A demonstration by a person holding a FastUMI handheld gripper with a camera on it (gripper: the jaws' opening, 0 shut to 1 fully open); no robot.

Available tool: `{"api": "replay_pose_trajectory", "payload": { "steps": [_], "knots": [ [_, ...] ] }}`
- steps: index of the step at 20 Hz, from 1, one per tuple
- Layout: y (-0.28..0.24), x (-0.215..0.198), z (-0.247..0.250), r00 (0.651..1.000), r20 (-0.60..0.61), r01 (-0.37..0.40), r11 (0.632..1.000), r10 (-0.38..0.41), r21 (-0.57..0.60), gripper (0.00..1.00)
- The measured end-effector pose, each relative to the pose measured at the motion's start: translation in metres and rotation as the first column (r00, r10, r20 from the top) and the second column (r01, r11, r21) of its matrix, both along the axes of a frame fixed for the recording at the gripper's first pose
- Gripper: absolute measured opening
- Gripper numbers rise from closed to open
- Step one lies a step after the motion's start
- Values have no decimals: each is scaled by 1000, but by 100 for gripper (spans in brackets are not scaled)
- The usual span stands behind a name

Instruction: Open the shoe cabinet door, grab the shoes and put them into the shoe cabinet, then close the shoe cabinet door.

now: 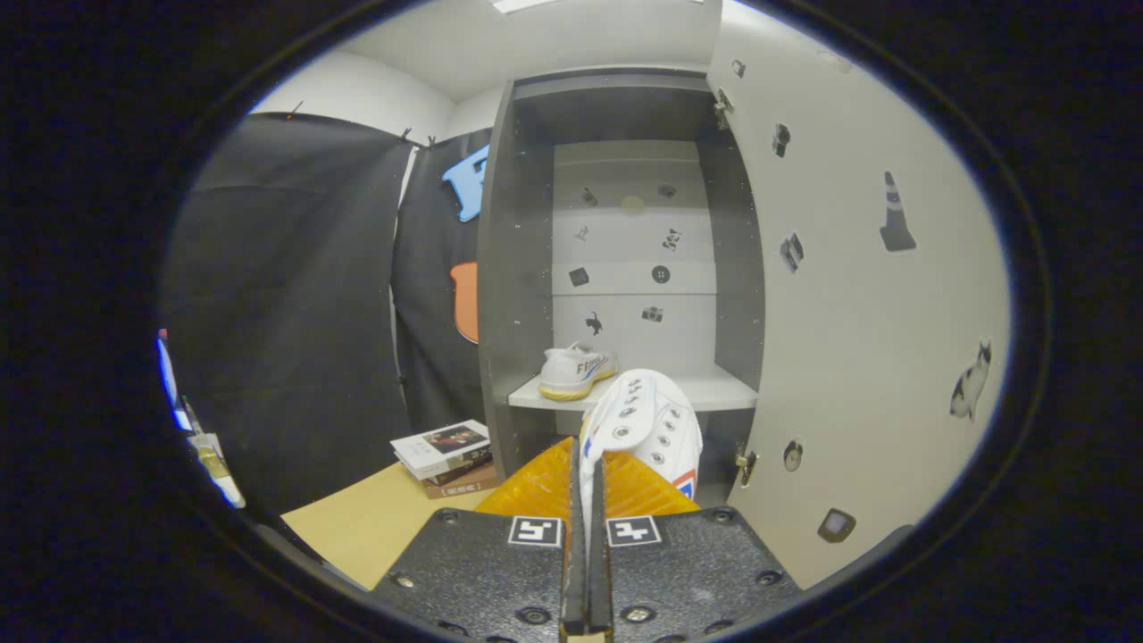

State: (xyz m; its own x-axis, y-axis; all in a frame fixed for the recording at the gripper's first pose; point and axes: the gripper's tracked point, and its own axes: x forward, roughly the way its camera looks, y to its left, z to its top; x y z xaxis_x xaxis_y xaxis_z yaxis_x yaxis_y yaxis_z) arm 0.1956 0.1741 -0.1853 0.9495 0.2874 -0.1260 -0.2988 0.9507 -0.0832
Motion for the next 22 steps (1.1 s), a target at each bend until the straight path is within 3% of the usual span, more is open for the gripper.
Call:
{"api": "replay_pose_trajectory", "payload": {
  "steps": [12, 18, 22],
  "knots": [
    [-1, 132, 82, 992, 42, 123, 985, -119, -123, 5],
    [-9, 197, 84, 988, 4, 151, 979, -152, -135, 5],
    [-20, 245, 69, 988, 15, 155, 961, -156, -230, 5]
  ]
}}
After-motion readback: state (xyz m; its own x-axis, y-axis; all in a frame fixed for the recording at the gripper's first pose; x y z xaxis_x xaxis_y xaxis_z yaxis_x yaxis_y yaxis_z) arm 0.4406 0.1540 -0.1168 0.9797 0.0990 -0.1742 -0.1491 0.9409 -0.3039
